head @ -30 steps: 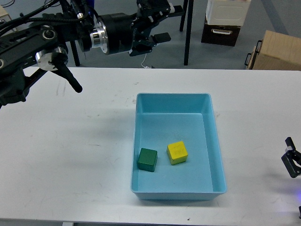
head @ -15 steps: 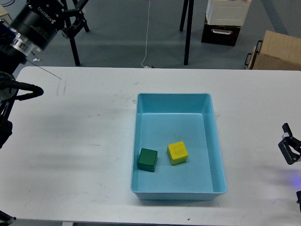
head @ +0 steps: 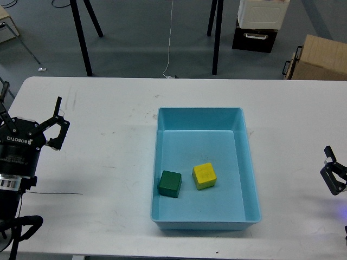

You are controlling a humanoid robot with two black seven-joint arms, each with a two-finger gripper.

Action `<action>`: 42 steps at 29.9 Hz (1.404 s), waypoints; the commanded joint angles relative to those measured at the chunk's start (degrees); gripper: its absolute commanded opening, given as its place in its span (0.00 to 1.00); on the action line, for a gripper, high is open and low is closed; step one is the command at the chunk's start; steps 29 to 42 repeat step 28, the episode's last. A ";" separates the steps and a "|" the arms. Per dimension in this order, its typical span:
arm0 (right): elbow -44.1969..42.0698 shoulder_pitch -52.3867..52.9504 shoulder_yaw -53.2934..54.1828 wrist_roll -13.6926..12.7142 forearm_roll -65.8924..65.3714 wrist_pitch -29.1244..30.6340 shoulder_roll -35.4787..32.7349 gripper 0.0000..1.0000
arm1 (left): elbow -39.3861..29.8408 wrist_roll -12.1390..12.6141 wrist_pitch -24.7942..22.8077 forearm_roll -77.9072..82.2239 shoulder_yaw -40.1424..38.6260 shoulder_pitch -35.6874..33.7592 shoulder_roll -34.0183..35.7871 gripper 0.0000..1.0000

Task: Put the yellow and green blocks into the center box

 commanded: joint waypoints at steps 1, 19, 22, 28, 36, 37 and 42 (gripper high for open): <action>0.17 -1.70 -0.35 0.00 -0.89 0.00 0.50 1.00 | -2.90 -0.53 0.00 -2.50 1.20 6.79 -0.07 1.00; 4.57 -3.19 -2.55 0.08 -1.06 0.00 1.38 1.00 | -2.90 -3.43 0.00 -12.27 10.95 12.07 -0.07 1.00; 4.57 -3.28 -2.20 0.17 -1.06 0.00 1.38 1.00 | -2.90 -3.69 0.00 -12.27 11.31 12.07 -0.07 1.00; 4.74 -3.63 -1.85 0.61 -1.06 0.00 1.91 1.00 | -2.90 -3.78 0.00 -12.36 11.31 12.07 -0.07 1.00; 4.74 -3.63 -1.85 0.61 -1.06 0.00 1.91 1.00 | -2.90 -3.78 0.00 -12.36 11.31 12.07 -0.07 1.00; 4.74 -3.63 -1.85 0.61 -1.06 0.00 1.91 1.00 | -2.90 -3.78 0.00 -12.36 11.31 12.07 -0.07 1.00; 4.74 -3.63 -1.85 0.61 -1.06 0.00 1.91 1.00 | -2.90 -3.78 0.00 -12.36 11.31 12.07 -0.07 1.00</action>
